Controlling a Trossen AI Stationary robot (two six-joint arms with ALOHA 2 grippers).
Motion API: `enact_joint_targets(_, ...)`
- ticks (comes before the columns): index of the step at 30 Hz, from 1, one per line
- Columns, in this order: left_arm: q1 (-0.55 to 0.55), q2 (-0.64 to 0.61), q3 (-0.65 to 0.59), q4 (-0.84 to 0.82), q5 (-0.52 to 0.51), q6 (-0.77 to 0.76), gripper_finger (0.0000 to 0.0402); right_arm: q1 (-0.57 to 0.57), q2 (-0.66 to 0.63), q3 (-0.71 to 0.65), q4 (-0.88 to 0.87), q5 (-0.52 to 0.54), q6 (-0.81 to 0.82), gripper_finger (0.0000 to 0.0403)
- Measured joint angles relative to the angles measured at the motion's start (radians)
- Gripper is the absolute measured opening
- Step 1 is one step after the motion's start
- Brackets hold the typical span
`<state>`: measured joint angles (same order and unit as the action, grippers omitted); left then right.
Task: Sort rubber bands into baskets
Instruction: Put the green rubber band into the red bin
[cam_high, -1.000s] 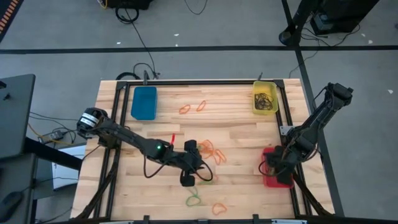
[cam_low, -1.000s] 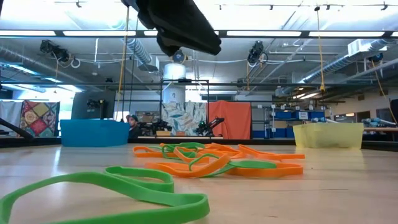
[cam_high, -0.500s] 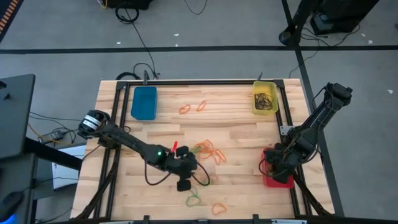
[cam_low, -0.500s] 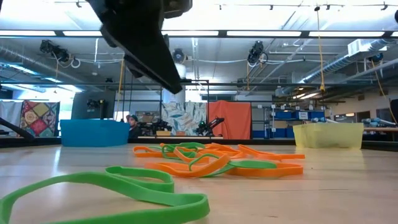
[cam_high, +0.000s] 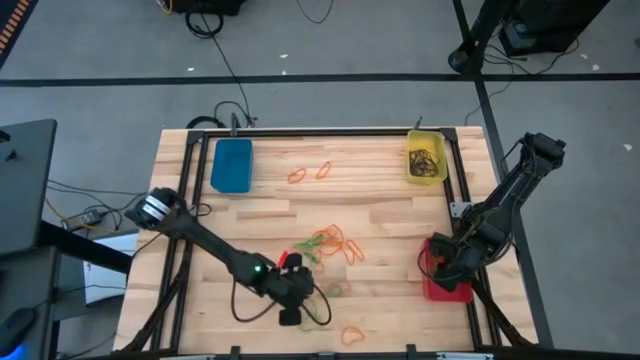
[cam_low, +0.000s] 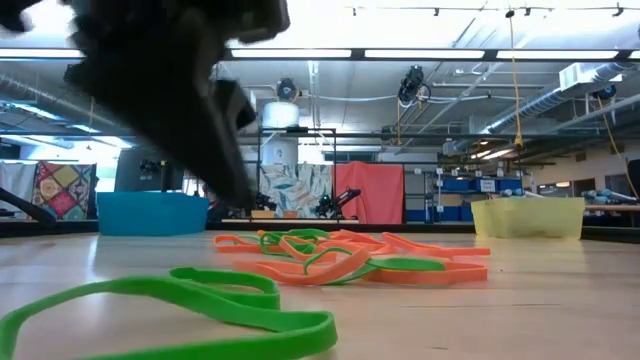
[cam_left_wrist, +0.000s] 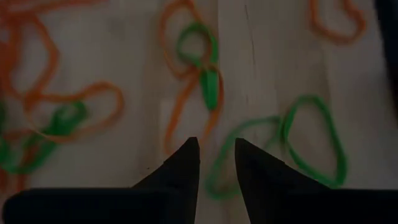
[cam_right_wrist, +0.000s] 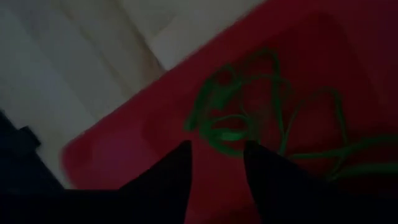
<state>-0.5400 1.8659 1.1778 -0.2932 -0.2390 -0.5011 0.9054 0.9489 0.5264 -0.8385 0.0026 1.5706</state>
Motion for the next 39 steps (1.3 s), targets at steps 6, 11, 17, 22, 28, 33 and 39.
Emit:
enact_joint_targets(6, -0.013, 0.058, 0.0, -0.06, -0.001, -0.05, 0.0108, 0.015, 0.0, 0.1, -0.102, 0.061, -0.013, 0.0142)
enact_joint_targets(11, -0.012, 0.057, 0.0, -0.104, -0.004, -0.055, 0.0108, 0.018, -0.001, 0.181, -0.143, 0.232, -0.025, 0.0131)
enact_joint_targets(17, -0.012, 0.087, 0.0, -0.037, 0.056, -0.024, 0.0088, 0.012, 0.001, 0.191, -0.065, 0.532, -0.135, 0.0126)
enact_joint_targets(22, -0.006, 0.113, 0.0, 0.002, 0.081, 0.007, 0.0042, -0.013, 0.012, 0.157, 0.184, 0.807, -0.386, 0.0126)
enact_joint_targets(28, 0.012, 0.077, -0.004, -0.007, 0.067, 0.063, 0.0006, -0.109, 0.059, 0.129, 0.563, 0.93, -0.855, 0.0126)
enact_joint_targets(33, 0.078, 0.058, -0.005, 0.047, 0.066, 0.163, 0.0003, -0.256, 0.143, 0.123, 0.654, 0.887, -1.021, 0.0126)
enact_joint_targets(39, 0.18, 0.049, -0.006, 0.073, 0.104, 0.181, 0.0002, -0.465, 0.219, 0.122, 0.665, 0.746, -1.109, 0.0126)
